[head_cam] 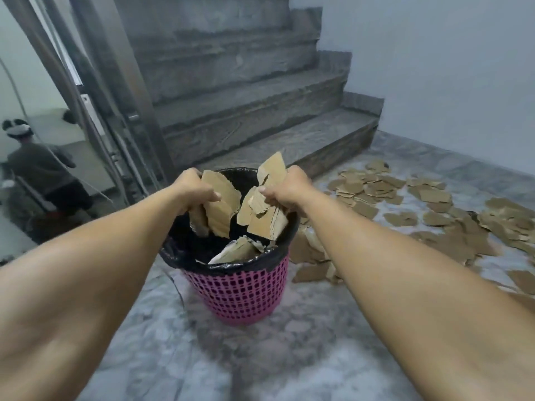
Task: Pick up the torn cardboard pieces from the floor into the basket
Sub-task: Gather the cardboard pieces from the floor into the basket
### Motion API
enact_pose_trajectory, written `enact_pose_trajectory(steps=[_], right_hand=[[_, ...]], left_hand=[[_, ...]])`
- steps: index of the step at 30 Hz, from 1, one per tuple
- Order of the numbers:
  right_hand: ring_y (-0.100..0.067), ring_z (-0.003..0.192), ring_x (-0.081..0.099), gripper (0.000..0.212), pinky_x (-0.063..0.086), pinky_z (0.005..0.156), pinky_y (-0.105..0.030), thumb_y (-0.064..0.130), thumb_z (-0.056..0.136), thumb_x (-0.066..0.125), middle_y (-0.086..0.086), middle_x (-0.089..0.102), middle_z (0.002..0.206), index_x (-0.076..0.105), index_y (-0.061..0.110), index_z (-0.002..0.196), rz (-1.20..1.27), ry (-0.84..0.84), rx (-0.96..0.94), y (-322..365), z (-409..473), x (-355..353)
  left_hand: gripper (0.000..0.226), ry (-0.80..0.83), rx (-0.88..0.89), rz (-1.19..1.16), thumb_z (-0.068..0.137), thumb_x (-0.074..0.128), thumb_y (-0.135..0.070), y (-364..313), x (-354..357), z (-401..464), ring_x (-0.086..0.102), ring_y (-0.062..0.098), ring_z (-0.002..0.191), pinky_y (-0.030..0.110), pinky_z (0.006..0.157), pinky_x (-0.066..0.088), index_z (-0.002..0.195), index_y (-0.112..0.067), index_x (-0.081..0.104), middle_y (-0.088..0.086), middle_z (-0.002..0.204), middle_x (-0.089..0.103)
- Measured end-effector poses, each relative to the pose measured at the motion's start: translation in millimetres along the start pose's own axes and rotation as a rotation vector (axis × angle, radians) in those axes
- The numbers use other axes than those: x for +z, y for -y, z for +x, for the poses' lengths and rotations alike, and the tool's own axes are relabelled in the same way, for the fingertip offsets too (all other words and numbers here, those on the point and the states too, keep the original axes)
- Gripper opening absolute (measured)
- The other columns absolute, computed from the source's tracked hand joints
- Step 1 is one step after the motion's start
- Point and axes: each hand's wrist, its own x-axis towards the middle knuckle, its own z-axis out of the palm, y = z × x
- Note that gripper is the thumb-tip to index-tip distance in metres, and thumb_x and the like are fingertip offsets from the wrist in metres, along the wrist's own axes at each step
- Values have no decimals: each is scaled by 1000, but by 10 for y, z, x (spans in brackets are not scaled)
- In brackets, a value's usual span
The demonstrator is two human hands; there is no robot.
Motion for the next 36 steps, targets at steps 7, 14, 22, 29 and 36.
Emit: enact_pose_trajectory(steps=[7,14,22,29,36], right_hand=[[-33,87,63,25,61,64,-45,3,83,71,-21,57,118,50,15,87,131,11,65,-313,128,73],[-23,77,66,14,60,62,-38,7,88,68,-11,65,92,55,11,90,87,74,99,-766,-317,-656],[-21,92,65,32,61,73,-45,22,89,70,-13,62,116,58,6,114,-57,82,444,-2010,-1398,-1841],[-40,134,39,68,48,95,-59,32,96,61,-15,28,156,29,10,151,110,3,813,-3028,-2325,-2271],[-37,139,35,71,39,107,-52,42,97,53,-15,24,159,28,3,151,486,-328,1107,-4022,-2673,-1974]], left_hand=[[76,93,-21,37,78,79,-26,294,282,86,51,31,121,48,85,53,141,-9,42,12,138,49],[59,34,201,126,76,79,-31,-93,662,-264,59,25,112,33,94,48,127,-10,58,8,121,63],[47,78,487,322,75,76,-42,-842,1584,-1263,56,30,107,38,87,48,112,-17,61,12,119,60],[62,475,456,559,75,78,-43,-935,2658,-1912,55,25,113,34,97,45,127,-19,57,5,126,58],[74,629,420,617,79,76,-39,-650,3674,-1794,49,27,125,31,99,41,139,-8,45,11,138,50]])
